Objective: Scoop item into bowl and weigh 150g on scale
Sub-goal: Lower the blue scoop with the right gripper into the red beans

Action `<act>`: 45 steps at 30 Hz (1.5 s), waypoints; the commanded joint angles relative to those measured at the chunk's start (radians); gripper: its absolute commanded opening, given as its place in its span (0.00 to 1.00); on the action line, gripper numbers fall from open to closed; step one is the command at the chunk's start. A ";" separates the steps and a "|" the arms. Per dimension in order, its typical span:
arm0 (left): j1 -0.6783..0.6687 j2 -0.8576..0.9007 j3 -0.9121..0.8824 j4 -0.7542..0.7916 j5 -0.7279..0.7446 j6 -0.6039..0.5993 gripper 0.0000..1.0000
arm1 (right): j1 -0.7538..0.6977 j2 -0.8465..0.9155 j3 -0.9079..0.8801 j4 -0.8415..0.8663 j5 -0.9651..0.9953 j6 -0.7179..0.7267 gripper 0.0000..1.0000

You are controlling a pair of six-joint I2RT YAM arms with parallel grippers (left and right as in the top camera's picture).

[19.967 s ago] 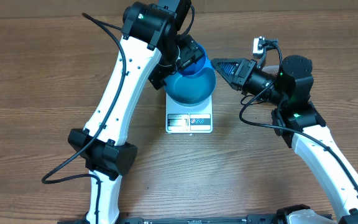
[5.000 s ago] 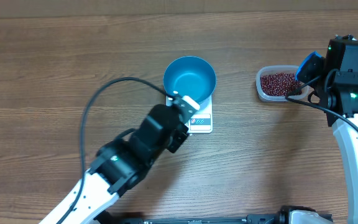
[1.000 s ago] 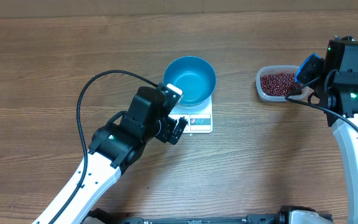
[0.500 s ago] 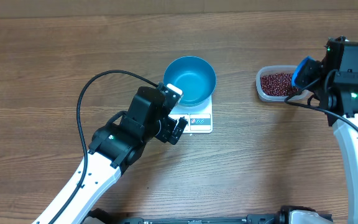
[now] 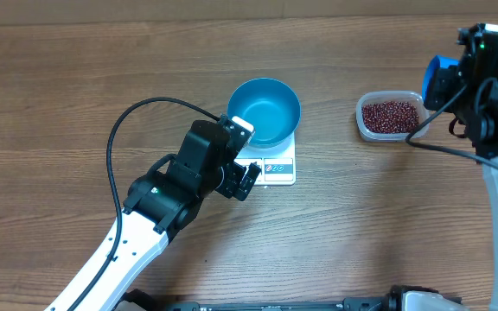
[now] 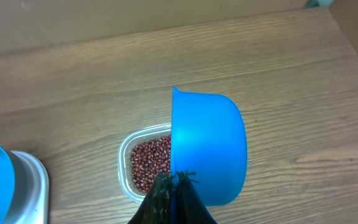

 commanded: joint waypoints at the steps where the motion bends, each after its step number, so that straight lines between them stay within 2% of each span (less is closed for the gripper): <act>1: 0.006 0.004 -0.002 0.001 0.016 -0.013 1.00 | -0.005 0.080 0.031 -0.002 -0.016 -0.065 0.04; 13: 0.006 0.004 -0.002 0.001 0.016 -0.013 0.99 | -0.005 0.264 0.032 -0.021 -0.016 -0.114 0.04; 29: 0.006 0.004 -0.002 0.001 0.016 -0.013 0.99 | 0.003 0.340 0.032 -0.029 0.053 -0.129 0.04; 45: 0.006 0.004 -0.002 0.001 0.016 -0.013 0.99 | 0.178 0.341 0.032 -0.009 0.226 -0.177 0.04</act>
